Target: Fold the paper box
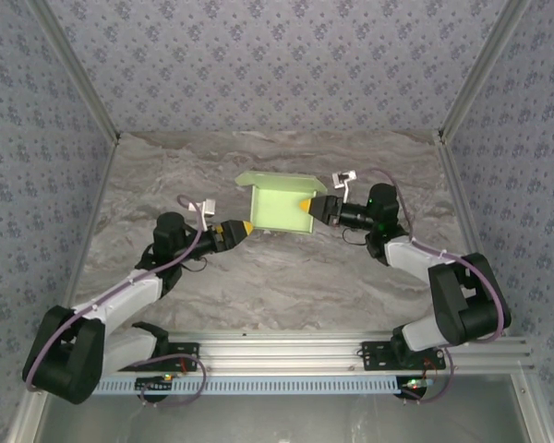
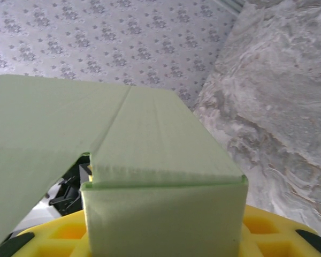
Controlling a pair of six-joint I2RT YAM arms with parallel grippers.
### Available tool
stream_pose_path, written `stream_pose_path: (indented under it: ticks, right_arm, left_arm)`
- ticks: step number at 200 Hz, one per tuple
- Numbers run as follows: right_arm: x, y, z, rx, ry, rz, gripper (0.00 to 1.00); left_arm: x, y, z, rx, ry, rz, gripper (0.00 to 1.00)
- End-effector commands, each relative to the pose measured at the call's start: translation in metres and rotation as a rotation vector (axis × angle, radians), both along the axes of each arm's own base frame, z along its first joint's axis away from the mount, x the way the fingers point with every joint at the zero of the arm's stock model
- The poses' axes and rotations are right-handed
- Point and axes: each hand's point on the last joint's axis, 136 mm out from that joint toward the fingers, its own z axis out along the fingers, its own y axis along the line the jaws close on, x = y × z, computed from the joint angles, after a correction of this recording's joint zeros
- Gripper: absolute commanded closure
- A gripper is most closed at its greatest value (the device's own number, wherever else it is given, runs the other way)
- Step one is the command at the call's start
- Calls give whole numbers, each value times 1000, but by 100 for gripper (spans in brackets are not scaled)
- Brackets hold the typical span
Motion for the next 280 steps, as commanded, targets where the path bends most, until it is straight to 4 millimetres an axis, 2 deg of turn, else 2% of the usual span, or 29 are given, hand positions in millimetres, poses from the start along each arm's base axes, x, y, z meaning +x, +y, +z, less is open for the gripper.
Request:
stream_pose_path:
  ticks: [1, 47, 84, 120, 134, 156, 169, 210, 220, 235, 249, 259, 271, 280]
  right_arm:
    - [-6, 11, 21, 41, -41, 71, 67]
    - [-12, 19, 20, 39, -31, 108, 67]
    - [-12, 19, 21, 40, -23, 109, 67]
    - [-10, 21, 21, 52, -15, 109, 68]
    - [-10, 22, 22, 60, -11, 111, 68]
    - [-9, 22, 22, 62, -9, 106, 68]
    - [-10, 23, 23, 66, -9, 110, 69]
    - [-10, 25, 19, 64, 5, 108, 69]
    - [-10, 25, 19, 59, 3, 110, 69]
    - [-10, 26, 18, 52, 1, 102, 69]
    - [-11, 30, 16, 39, 5, 111, 69]
    - [-12, 31, 16, 31, 1, 119, 69]
    - [-12, 31, 15, 26, 1, 118, 69]
    - [-11, 30, 14, 25, 0, 113, 69]
  left_arm:
    - [1, -7, 35, -75, -95, -41, 0]
    - [-7, -11, 57, -112, -176, -90, 2]
    - [-8, -9, 60, -110, -206, -89, 8]
    - [-7, -10, 53, -119, -217, -115, 16]
    - [-7, -13, 53, -130, -224, -136, 23]
    - [-7, -15, 56, -139, -244, -156, 43]
    - [-6, -15, 56, -135, -253, -153, 51]
    - [-4, -15, 52, -110, -259, -149, 67]
    - [-2, -15, 49, -99, -257, -143, 74]
    - [2, -14, 41, -65, -232, -122, 79]
    - [4, -13, 40, -51, -229, -109, 79]
    - [5, -12, 39, -44, -221, -96, 75]
    - [7, -11, 38, -31, -208, -90, 61]
    - [9, -10, 38, -23, -187, -75, 41]
